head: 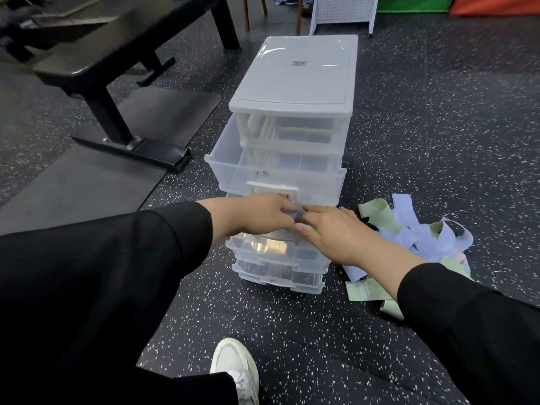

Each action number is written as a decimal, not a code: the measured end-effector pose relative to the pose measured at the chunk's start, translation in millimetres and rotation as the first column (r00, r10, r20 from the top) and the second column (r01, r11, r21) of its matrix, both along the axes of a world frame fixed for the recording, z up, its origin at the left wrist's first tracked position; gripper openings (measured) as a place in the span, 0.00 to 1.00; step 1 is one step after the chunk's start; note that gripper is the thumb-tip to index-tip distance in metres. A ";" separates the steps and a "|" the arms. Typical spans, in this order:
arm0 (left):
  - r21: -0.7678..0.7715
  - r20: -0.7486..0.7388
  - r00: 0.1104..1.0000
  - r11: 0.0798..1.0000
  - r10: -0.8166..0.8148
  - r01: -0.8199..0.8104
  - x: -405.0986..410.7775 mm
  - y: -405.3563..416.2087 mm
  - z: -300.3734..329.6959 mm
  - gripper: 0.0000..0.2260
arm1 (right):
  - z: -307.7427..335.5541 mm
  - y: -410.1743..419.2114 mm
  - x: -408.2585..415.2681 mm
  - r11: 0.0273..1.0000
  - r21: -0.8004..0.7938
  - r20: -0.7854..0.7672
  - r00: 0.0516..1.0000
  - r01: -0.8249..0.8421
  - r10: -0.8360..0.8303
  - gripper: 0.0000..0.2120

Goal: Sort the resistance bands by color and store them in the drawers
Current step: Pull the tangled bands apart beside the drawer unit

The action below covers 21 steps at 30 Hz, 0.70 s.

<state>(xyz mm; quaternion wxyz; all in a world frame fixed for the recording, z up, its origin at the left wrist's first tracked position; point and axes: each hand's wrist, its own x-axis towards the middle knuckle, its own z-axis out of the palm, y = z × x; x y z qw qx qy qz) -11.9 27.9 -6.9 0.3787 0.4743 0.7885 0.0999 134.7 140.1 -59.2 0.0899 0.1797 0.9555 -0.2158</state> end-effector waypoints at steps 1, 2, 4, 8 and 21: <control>0.003 -0.001 1.000 1.000 0.011 -0.011 1.2 -1.6 3.7 0.15 | 0.3 0.0 1.2 1.000 -0.001 -0.010 1.000 -0.012 0.012 0.35; -0.002 0.000 1.000 1.000 0.019 -0.019 2.8 -3.3 6.9 0.17 | 0.4 -0.1 2.5 1.000 -0.005 -0.019 1.000 -0.019 0.019 0.34; -0.014 0.004 1.000 0.999 0.029 -0.029 7.6 -7.6 12.1 0.16 | 3.5 -2.0 4.9 0.999 -0.021 -0.035 0.999 -0.027 0.027 0.28; 0.006 0.024 0.999 0.999 0.047 -0.047 12.0 -16.3 21.6 0.05 | 11.7 -6.2 10.9 0.996 -0.080 -0.103 0.995 -0.028 0.020 0.18; 0.237 -0.106 0.976 0.958 0.188 -0.159 40.8 -19.7 47.0 0.10 | 26.9 -13.6 29.3 0.902 -0.343 -0.346 0.858 0.261 -0.380 0.15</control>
